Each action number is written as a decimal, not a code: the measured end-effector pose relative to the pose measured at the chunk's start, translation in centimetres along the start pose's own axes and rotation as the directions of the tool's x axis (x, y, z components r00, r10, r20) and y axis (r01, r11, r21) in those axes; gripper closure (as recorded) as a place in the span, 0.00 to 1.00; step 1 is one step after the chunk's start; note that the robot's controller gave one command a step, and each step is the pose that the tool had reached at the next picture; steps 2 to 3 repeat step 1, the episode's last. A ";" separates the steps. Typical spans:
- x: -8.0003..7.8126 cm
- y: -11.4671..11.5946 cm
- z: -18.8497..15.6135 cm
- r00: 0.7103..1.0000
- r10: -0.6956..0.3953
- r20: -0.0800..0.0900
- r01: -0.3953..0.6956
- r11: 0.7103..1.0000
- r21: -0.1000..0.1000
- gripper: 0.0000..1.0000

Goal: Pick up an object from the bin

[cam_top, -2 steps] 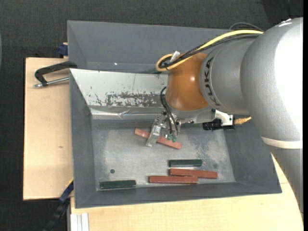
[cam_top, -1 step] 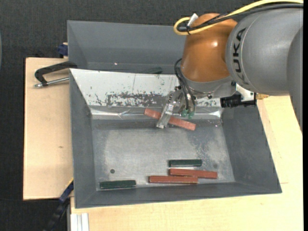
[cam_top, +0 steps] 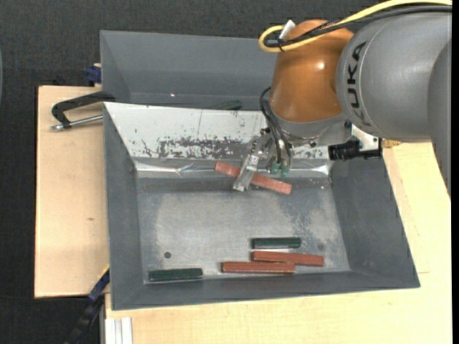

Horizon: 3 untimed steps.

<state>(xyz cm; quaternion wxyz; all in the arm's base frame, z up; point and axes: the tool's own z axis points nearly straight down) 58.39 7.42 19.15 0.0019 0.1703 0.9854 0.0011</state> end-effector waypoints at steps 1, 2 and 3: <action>-0.7 -1.9 -4.7 1.000 0.001 -0.004 -0.001 1.000 0.002 1.00; -0.7 -1.9 -4.7 1.000 0.001 -0.004 -0.001 1.000 0.002 1.00; -0.7 -1.9 -4.7 1.000 0.001 -0.004 -0.001 1.000 0.002 1.00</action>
Offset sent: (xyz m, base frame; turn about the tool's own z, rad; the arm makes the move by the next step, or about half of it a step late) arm -0.0210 0.0102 0.0897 0.0356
